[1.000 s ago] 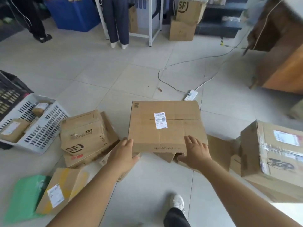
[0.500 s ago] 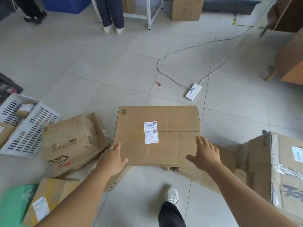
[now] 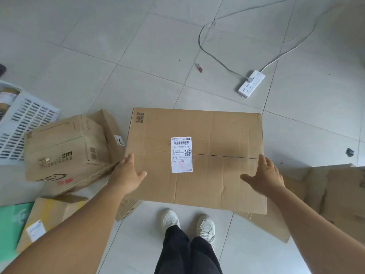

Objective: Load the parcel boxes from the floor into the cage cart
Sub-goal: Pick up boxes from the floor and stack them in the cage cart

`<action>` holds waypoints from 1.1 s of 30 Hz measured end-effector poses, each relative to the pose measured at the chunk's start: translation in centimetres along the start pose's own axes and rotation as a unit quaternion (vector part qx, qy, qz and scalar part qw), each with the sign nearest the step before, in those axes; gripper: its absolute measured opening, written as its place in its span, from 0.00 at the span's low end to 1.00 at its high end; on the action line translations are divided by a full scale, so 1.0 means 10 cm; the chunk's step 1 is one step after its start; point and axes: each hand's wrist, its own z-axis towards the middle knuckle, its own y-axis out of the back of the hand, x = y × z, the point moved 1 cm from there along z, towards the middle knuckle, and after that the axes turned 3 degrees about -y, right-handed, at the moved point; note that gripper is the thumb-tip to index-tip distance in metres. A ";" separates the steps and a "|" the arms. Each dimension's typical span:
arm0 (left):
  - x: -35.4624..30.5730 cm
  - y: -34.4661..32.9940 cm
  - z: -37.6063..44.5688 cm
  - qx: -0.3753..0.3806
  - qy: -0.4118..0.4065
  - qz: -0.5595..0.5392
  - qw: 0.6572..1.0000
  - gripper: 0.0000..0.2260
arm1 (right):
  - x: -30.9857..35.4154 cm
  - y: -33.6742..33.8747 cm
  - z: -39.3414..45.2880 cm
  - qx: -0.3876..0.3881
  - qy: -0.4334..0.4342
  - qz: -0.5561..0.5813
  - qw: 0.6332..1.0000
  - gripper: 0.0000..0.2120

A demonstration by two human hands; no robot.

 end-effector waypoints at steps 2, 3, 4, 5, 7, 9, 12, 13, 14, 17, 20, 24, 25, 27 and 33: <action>0.03 -0.07 0.21 -0.004 0.008 -0.018 1.000 0.39 | -0.02 -0.10 0.18 0.005 -0.023 0.017 1.000 0.48; 0.05 -0.10 0.30 -0.008 0.014 -0.027 1.000 0.40 | -0.03 -0.15 0.25 0.005 -0.036 0.029 0.999 0.49; 0.07 -0.14 0.39 -0.011 0.021 -0.034 0.999 0.41 | -0.04 -0.20 0.33 0.003 -0.047 0.044 0.998 0.49; 0.09 -0.17 0.47 -0.011 0.028 -0.037 0.999 0.42 | -0.06 -0.24 0.40 -0.001 -0.055 0.062 0.997 0.48; 0.13 -0.23 0.60 -0.010 0.044 -0.043 0.998 0.45 | -0.06 -0.32 0.51 -0.012 -0.068 0.101 0.993 0.45; 0.17 -0.27 0.73 -0.015 0.057 -0.064 0.996 0.48 | -0.06 -0.38 0.61 -0.023 -0.077 0.131 0.988 0.46; 0.20 -0.32 0.90 -0.028 0.073 -0.111 0.991 0.51 | -0.08 -0.44 0.73 -0.037 -0.080 0.169 0.982 0.47; 0.22 -0.32 0.94 -0.034 0.077 -0.123 0.989 0.51 | -0.09 -0.44 0.76 -0.036 -0.080 0.184 0.979 0.47; 0.24 -0.33 0.98 -0.037 0.079 -0.132 0.987 0.52 | -0.10 -0.44 0.78 -0.034 -0.078 0.198 0.977 0.47; 0.33 -0.34 1.05 -0.032 0.084 -0.168 0.982 0.54 | -0.16 -0.45 0.87 -0.030 -0.071 0.236 0.969 0.50; 0.40 -0.37 1.09 -0.024 0.079 -0.213 0.974 0.56 | -0.22 -0.48 0.91 -0.025 -0.073 0.266 0.961 0.54; 0.42 -0.40 1.06 -0.042 0.075 -0.239 0.967 0.55 | -0.27 -0.50 0.94 -0.025 -0.066 0.278 0.958 0.55; 0.42 -0.40 1.04 -0.047 0.074 -0.242 0.966 0.55 | -0.28 -0.51 0.93 -0.025 -0.065 0.279 0.958 0.55; 0.43 -0.40 0.97 -0.055 0.075 -0.254 0.963 0.55 | -0.30 -0.50 0.91 -0.025 -0.060 0.278 0.958 0.54; 0.48 -0.29 0.57 -0.073 0.089 -0.278 0.954 0.55 | -0.27 -0.27 0.75 -0.023 -0.025 0.272 0.962 0.54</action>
